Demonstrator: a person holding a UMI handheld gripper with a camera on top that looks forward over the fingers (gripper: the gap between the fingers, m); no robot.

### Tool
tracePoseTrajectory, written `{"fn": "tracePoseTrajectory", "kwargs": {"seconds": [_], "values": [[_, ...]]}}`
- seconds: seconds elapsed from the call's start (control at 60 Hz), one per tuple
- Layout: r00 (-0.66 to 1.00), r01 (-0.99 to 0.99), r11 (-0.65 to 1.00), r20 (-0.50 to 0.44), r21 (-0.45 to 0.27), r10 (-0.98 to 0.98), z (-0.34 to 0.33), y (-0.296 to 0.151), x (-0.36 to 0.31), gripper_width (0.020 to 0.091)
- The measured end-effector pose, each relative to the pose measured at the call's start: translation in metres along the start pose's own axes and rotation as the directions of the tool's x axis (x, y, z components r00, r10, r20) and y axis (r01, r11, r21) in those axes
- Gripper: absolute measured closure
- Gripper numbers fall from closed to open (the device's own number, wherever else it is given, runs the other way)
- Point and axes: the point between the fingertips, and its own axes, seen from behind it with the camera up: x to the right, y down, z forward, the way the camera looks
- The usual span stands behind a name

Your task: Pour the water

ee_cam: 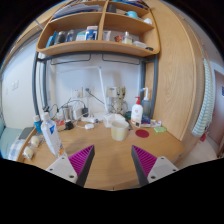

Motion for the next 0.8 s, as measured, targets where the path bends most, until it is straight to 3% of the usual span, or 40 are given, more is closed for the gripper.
{"fn": "tracePoseTrajectory", "kwargs": {"seconds": [0.317, 0.517, 0.8], "values": [[0.968, 0.09, 0.993, 0.241, -0.08, -0.068, 0.001, 0.066, -0.101, 0.0361], [0.932, 0.117, 0.992, 0.351, -0.038, -0.097, 0.022, 0.062, -0.172, 0.0346], [0.92, 0.083, 0.996, 0.38, 0.04, -0.092, 0.065, 0.038, -0.224, 0.0353]]}}
